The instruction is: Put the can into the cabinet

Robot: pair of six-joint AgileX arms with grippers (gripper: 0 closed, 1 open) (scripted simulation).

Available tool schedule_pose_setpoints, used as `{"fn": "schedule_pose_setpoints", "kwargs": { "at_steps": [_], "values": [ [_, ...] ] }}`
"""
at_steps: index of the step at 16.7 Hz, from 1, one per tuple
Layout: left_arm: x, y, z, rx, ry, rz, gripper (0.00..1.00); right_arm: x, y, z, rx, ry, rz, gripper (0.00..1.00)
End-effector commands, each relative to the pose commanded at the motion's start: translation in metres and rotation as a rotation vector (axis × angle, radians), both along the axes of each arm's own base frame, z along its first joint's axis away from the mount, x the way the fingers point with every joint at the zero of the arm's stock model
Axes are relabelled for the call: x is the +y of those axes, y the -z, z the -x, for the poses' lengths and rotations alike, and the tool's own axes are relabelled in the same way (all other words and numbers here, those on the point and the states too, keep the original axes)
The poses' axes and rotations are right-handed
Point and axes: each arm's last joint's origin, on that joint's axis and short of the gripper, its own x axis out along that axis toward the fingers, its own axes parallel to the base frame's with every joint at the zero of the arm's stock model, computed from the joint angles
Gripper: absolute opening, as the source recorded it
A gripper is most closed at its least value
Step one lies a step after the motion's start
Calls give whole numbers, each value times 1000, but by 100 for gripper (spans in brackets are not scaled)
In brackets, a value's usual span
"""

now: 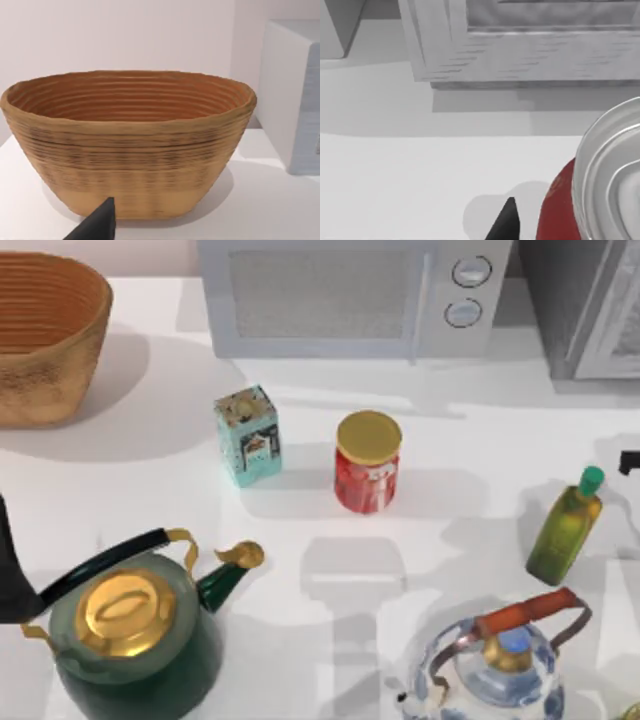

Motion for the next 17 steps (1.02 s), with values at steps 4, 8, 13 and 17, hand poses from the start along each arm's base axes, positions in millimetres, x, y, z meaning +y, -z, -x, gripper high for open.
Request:
{"fn": "schedule_pose_setpoints", "kwargs": {
  "at_steps": [4,8,13,17],
  "values": [
    [0,0,0,0,0,0,100,0,-47,6,-4,1,-2,0],
    [0,0,0,0,0,0,100,0,-83,12,-54,3,10,0],
    [0,0,0,0,0,0,100,0,-83,12,-53,3,8,0],
    [0,0,0,0,0,0,100,3,-88,32,-76,-10,10,0]
  ]
}}
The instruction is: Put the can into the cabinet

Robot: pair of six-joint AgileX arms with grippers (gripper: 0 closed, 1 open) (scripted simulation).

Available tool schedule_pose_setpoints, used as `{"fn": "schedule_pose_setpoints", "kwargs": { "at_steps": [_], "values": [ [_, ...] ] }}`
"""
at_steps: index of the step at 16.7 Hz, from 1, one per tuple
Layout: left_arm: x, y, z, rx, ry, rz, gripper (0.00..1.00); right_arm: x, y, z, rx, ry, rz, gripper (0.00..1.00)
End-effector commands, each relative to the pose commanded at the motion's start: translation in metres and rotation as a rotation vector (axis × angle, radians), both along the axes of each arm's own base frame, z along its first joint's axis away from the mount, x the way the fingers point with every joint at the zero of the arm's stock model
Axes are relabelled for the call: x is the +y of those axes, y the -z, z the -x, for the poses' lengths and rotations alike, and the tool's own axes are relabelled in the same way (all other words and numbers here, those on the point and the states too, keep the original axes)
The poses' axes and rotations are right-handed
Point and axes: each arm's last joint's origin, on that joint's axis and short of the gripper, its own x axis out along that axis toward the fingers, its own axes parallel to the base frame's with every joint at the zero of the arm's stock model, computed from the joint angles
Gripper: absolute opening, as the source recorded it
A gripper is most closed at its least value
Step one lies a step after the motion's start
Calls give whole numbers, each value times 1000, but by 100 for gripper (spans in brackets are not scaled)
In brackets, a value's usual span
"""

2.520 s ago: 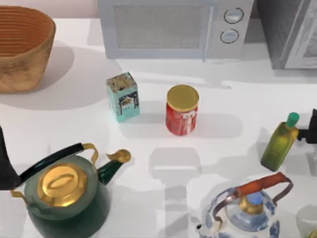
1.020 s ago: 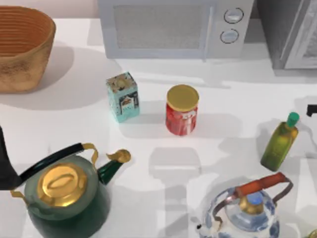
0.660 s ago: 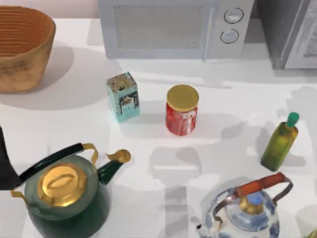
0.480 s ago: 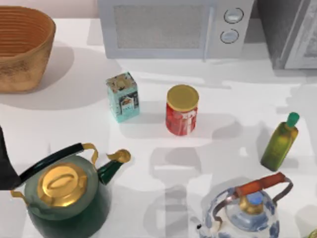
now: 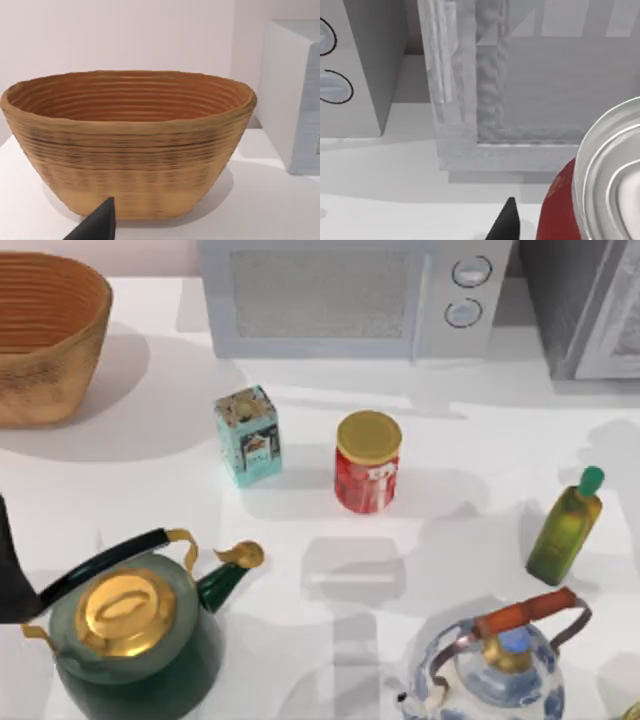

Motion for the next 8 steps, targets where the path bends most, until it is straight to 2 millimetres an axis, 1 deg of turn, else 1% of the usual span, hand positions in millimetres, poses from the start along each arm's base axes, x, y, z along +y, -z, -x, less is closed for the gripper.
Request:
{"fn": "schedule_pose_setpoints", "kwargs": {
  "at_steps": [2,5,8],
  "values": [
    [0,0,0,0,0,0,100,2,-7,20,-42,-8,5,0],
    [0,0,0,0,0,0,100,3,-14,58,-131,-14,11,0],
    [0,0,0,0,0,0,100,4,-11,99,-237,-15,14,0]
  ]
}}
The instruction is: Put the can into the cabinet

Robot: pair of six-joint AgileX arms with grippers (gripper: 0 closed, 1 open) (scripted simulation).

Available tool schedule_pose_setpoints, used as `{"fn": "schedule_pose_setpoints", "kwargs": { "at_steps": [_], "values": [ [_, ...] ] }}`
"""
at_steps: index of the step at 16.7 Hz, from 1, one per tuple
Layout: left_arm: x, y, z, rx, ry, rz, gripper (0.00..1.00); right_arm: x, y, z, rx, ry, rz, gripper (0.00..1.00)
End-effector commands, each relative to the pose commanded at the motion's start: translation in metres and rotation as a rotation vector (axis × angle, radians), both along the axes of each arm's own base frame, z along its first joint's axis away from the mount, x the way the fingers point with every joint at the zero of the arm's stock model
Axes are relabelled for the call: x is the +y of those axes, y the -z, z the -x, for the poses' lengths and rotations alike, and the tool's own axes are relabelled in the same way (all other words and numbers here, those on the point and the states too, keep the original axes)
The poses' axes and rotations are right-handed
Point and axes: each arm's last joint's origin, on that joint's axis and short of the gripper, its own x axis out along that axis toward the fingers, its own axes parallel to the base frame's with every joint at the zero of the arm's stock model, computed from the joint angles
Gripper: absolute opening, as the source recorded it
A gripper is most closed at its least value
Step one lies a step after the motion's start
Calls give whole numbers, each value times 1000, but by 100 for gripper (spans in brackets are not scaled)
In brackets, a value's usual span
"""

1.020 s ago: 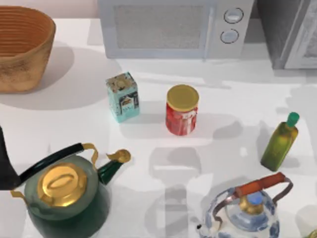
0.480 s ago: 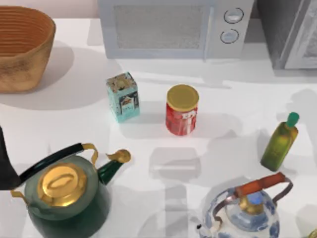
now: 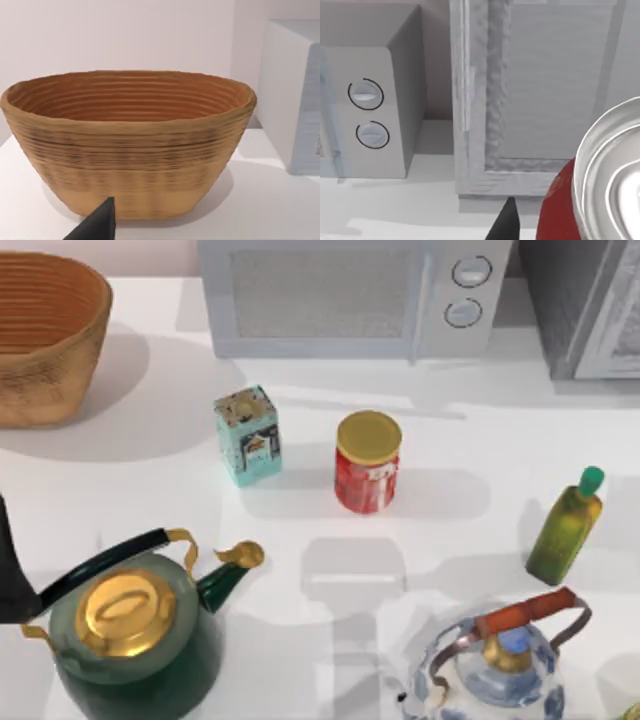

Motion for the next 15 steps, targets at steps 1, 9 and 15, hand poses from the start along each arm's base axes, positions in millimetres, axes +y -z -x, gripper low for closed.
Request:
{"fn": "schedule_pose_setpoints", "kwargs": {
  "at_steps": [1,9,15],
  "values": [
    [0,0,0,0,0,0,100,0,4,12,-33,-1,-1,0],
    [0,0,0,0,0,0,100,0,59,51,-136,13,-14,0],
    [0,0,0,0,0,0,100,0,62,51,-137,15,-15,0]
  ]
}}
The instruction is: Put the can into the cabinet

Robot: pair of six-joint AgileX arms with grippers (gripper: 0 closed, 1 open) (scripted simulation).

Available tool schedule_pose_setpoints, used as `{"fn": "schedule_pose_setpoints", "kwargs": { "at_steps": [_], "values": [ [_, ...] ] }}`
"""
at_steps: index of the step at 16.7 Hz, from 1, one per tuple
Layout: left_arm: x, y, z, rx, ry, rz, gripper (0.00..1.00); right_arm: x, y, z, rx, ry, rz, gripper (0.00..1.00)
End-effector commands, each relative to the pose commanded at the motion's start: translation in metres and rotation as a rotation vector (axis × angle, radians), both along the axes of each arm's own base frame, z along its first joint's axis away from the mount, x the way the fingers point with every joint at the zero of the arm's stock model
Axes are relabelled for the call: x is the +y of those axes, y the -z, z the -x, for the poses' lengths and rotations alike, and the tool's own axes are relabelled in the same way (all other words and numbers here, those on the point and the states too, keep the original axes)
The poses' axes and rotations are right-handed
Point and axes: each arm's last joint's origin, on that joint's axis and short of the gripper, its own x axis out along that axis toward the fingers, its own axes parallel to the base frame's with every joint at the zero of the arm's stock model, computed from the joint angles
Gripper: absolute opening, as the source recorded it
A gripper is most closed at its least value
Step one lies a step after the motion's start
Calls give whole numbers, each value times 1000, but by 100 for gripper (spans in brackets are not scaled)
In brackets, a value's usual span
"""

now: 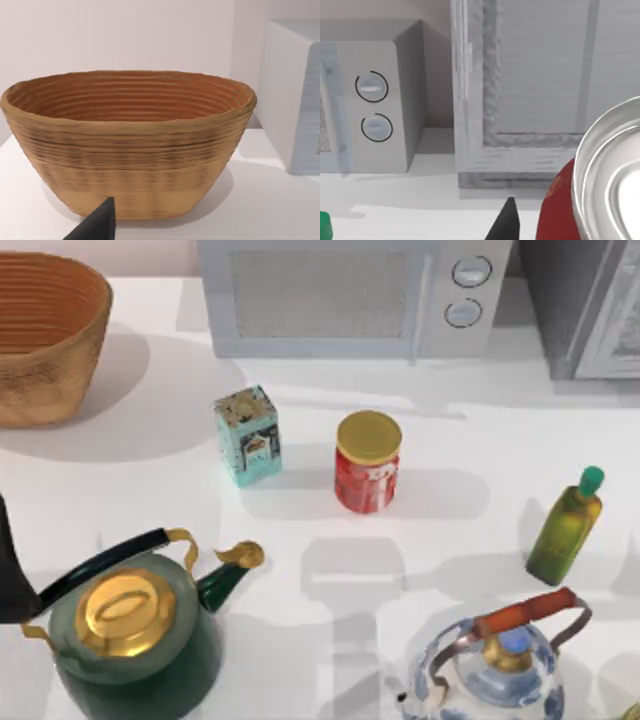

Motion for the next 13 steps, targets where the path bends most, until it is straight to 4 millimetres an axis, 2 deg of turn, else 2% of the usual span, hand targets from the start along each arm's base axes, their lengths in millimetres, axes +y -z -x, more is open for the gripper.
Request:
{"fn": "schedule_pose_setpoints", "kwargs": {
  "at_steps": [3,6,9,13],
  "values": [
    [0,0,0,0,0,0,100,1,-9,0,1,-12,7,0],
    [0,0,0,0,0,0,100,6,-41,-1,10,-53,25,0],
    [0,0,0,0,0,0,100,13,-94,-11,36,-107,41,0],
    [0,0,0,0,0,0,100,27,-194,-41,47,-151,51,0]
  ]
}}
